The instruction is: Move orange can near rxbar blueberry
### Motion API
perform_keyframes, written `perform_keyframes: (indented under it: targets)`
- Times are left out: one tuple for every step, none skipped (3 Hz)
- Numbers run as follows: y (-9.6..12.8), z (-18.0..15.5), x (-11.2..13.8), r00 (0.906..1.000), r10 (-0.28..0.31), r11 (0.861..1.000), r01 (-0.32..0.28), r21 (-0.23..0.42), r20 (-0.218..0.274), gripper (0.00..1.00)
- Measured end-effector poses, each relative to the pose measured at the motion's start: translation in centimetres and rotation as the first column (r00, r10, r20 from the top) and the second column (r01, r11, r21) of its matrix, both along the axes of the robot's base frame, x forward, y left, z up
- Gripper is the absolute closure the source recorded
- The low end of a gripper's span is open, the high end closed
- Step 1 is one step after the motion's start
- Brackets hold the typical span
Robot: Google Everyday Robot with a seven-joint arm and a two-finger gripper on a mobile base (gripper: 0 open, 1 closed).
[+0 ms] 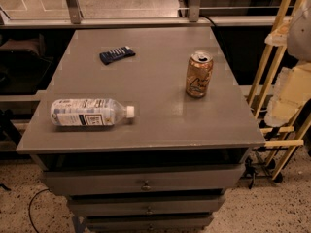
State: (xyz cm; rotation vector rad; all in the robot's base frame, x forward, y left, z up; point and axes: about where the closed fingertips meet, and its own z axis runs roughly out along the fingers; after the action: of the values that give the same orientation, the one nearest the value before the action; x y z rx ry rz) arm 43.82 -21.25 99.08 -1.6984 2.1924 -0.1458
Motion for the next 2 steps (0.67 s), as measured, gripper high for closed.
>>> perform_keyframes:
  targets:
    - [0.0, 0.01, 0.0, 1.0, 0.0, 1.0, 0.0, 0.0, 0.0, 0.0]
    - [-0.28, -0.33, 0.11, 0.9997, -0.01, 0.999, 0.009, 0.05, 0.022, 0.0]
